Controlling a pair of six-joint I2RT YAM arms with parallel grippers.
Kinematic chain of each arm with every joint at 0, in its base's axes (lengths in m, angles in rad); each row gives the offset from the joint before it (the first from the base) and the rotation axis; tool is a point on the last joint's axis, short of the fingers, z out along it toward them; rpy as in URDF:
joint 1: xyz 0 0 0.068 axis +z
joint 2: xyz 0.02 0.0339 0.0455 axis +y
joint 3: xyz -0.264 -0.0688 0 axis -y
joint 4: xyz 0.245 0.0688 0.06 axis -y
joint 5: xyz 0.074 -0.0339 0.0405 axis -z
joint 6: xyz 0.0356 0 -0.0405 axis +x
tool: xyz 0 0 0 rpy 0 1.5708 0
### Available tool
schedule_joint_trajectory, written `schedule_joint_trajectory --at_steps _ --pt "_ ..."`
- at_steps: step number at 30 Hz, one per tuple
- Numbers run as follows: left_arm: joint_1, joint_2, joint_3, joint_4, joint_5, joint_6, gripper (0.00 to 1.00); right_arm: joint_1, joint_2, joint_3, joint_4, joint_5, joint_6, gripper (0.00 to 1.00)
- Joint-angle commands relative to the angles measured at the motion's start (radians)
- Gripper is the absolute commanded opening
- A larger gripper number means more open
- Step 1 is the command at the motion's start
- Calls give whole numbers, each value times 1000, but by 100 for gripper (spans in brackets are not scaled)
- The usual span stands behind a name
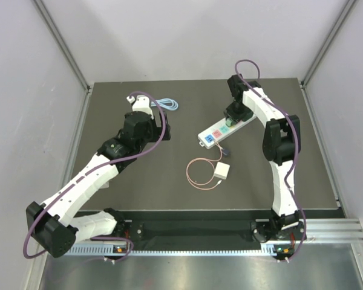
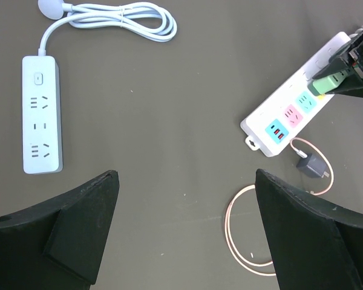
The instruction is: Insert the plug
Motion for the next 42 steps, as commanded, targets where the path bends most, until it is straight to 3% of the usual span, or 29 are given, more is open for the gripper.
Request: schedule_joint_trajectory --at_steps 1,5,11,17,22,30,35,42 --pt "2 -27 -6 30 -8 9 99 2 17 10 74 -5 -42 40" --pt "2 -39 -13 39 55 36 99 -13 -69 12 120 -30 -76 62" --pt "0 -50 -10 43 158 72 96 -29 -211 -40 206 -110 -159 76" --pt "0 5 12 4 368 92 86 -39 -375 -186 222 -170 -303 80" --pt "-19 80 6 33 537 47 80 -48 -596 -459 256 -170 -480 82" --pt "-64 296 70 187 653 -54 79 -59 -918 -902 368 -199 -683 81" --pt "-84 457 142 263 670 -126 78 -67 -1049 -1052 433 -254 -749 79" --pt "-102 632 300 249 683 -158 77 -99 -1126 -1186 479 -321 -697 79"
